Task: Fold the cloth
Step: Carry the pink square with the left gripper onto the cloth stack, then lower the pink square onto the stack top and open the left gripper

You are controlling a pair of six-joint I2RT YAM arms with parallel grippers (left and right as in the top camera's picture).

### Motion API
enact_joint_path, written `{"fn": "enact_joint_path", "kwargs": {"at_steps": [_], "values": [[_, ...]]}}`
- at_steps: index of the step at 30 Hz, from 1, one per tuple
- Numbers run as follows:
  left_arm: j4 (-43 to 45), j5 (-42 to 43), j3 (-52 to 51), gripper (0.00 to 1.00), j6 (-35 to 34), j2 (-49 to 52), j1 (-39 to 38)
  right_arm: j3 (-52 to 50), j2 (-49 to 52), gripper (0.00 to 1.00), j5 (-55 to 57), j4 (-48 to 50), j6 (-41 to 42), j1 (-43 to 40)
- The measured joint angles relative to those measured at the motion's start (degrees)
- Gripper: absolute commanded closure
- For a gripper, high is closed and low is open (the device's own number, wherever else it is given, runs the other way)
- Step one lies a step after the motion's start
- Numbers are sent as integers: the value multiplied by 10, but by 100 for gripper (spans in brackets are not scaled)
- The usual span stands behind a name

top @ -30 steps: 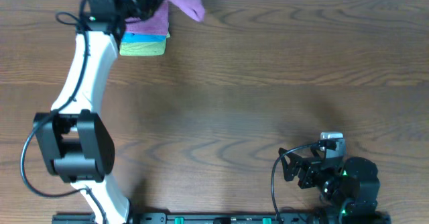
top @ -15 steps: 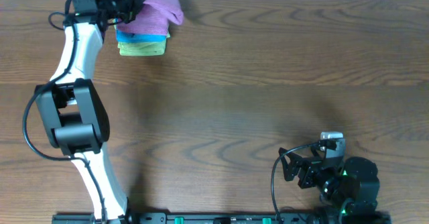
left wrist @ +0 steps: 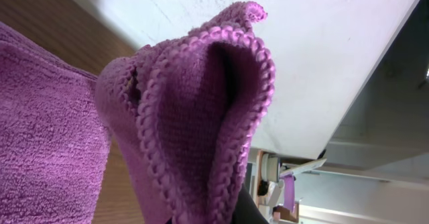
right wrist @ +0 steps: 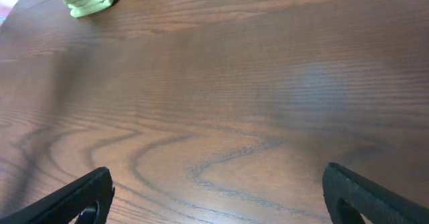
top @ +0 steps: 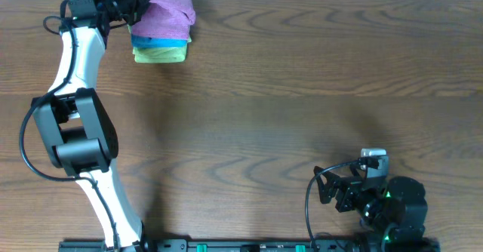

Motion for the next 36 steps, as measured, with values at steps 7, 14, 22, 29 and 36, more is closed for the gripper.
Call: {"fn": "enact_joint_path", "kwargs": {"at_steps": [7,14,22,29,36], "values": [[0,0,0,94,3,15,0,0,0,1,0,0,0,0],[-29,-1,0,94,26,26,12,0,0,1,0,0,0,0],[-93,-24,0,94,80,26,26,0,0,1,0,0,0,0],[-135,-58,1,95,125,26,26,0,0,1,0,0,0,0],[-167,-103,3,93,171,26,26,0,0,1,0,0,0,0]]}}
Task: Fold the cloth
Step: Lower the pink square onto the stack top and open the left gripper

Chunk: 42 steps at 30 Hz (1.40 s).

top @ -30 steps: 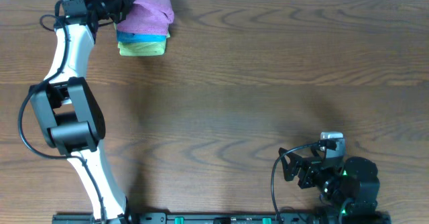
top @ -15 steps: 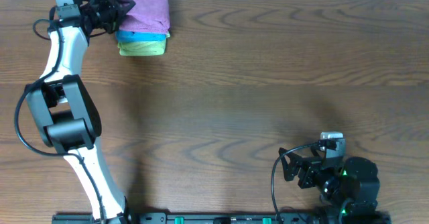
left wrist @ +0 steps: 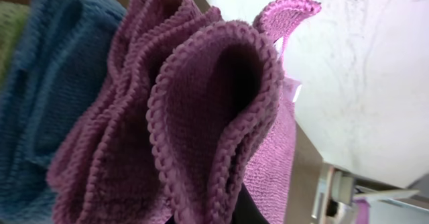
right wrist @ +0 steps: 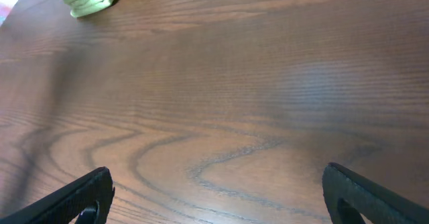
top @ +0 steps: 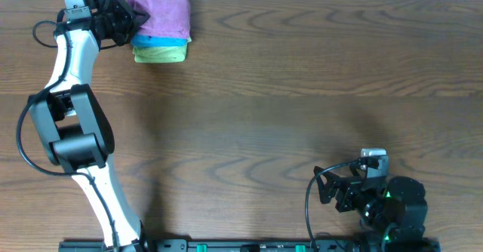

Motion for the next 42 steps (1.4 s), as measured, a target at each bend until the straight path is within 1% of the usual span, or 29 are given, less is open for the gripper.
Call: {"fn": "enact_joint_path", "kwargs": {"at_steps": [4,5,8,10,14,16,19,23,29,42], "values": [[-2,-19,0,87,11,0,0,0,0,1,0,0,0,0],[-2,-24,0,83,13,0,0,0,0,1,0,0,0,0],[-2,-35,0,74,17,0,0,0,0,1,0,0,0,0],[-2,-39,0,65,20,0,0,0,0,1,0,0,0,0],[-2,-48,0,52,24,0,0,0,0,1,0,0,0,0],[-2,-49,1,43,23,0,0,0,0,1,0,0,0,0],[-2,-50,1,32,27,0,0,0,0,1,0,0,0,0],[-2,-50,1,21,30,0,2,0,0,1,0,0,0,0],[-2,-49,1,17,30,0,14,0,0,1,0,0,0,0],[-2,-36,1,17,30,0,31,0,0,1,0,0,0,0]]}}
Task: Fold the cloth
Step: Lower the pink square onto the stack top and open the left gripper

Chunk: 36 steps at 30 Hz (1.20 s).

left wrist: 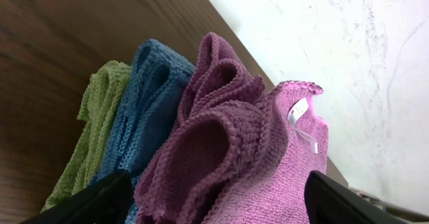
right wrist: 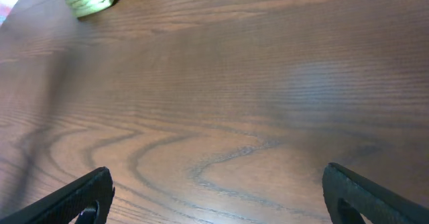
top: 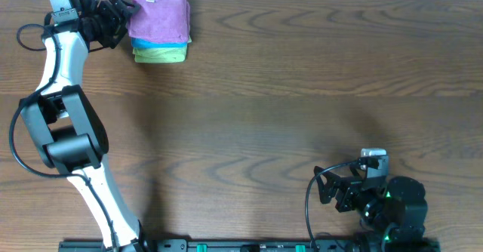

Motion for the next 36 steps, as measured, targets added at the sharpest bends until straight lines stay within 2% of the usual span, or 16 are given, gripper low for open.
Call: {"fn": "enact_joint_path", "kwargs": {"at_steps": [10,24,27,29,36], "values": [[-20,-2,0,17,28,-8,17,0,0,1,0,0,0,0],[-112,-42,1,16,92,-118,22,0,0,1,0,0,0,0],[-143,-49,1,11,117,-136,18,0,0,1,0,0,0,0],[-174,-63,2,2,141,-151,10,0,0,1,0,0,0,0],[-277,-157,2,4,224,-207,-36,0,0,1,0,0,0,0]]}}
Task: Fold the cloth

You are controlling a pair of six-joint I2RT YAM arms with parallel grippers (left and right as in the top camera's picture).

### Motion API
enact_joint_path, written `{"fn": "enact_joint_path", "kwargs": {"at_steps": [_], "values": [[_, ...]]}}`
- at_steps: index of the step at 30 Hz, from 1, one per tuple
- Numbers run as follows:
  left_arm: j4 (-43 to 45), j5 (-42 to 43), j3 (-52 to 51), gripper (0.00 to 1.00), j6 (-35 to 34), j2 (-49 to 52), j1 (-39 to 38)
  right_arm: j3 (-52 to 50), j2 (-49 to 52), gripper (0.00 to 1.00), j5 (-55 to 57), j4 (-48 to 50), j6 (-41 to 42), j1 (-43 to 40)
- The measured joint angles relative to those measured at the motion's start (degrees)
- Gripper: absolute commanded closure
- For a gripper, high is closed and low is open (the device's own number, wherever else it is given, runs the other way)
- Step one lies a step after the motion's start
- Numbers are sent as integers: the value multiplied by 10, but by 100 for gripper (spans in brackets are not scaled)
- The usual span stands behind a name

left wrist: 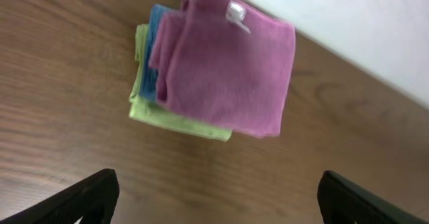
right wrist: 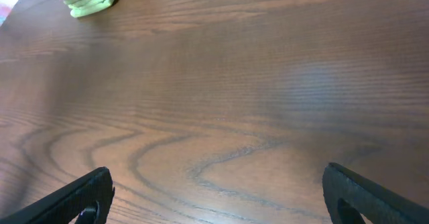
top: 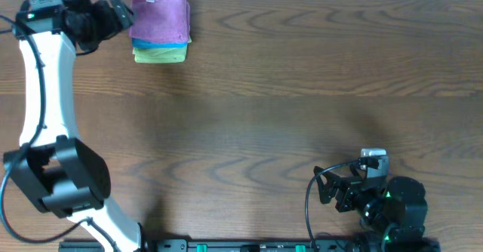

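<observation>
A folded purple cloth lies on top of a stack at the table's far left edge, over a folded blue cloth and a folded green cloth. The left wrist view shows the purple cloth lying flat with a white tag near one corner. My left gripper stands open just left of the stack, clear of it, with bare table between its fingers. My right gripper rests open at the near right, its fingers wide apart over bare wood.
The wooden table stretches between the stack and the right arm. A white wall runs along the table's far edge behind the stack. The right arm's base and cables sit at the near right edge.
My left gripper has drawn back and up from the stack; the wrist camera was close against the cloth edges and now looks down on the whole stack. The purple cloth lies flat.
My left gripper held a bunched fold of the purple cloth above the stack. Then the cloth was lower on the blue and green cloths, still pinched. Then the gripper was open beside the stack. Now it is farther back. The right arm stayed still.
</observation>
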Motion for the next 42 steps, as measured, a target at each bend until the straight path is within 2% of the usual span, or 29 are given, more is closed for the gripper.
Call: {"fn": "enact_joint_path", "kwargs": {"at_steps": [7,15,24,37,42], "values": [[-64,-76,0,4,53,-40,-48,0,0,1,0,0,0,0],[-71,-138,0,4,61,-68,-78,0,0,1,0,0,0,0],[-78,-165,0,4,63,-115,-83,0,0,1,0,0,0,0],[-214,-202,0,4,99,-213,-83,0,0,1,0,0,0,0],[-225,-202,-10,5,110,-239,-83,0,0,1,0,0,0,0]]}}
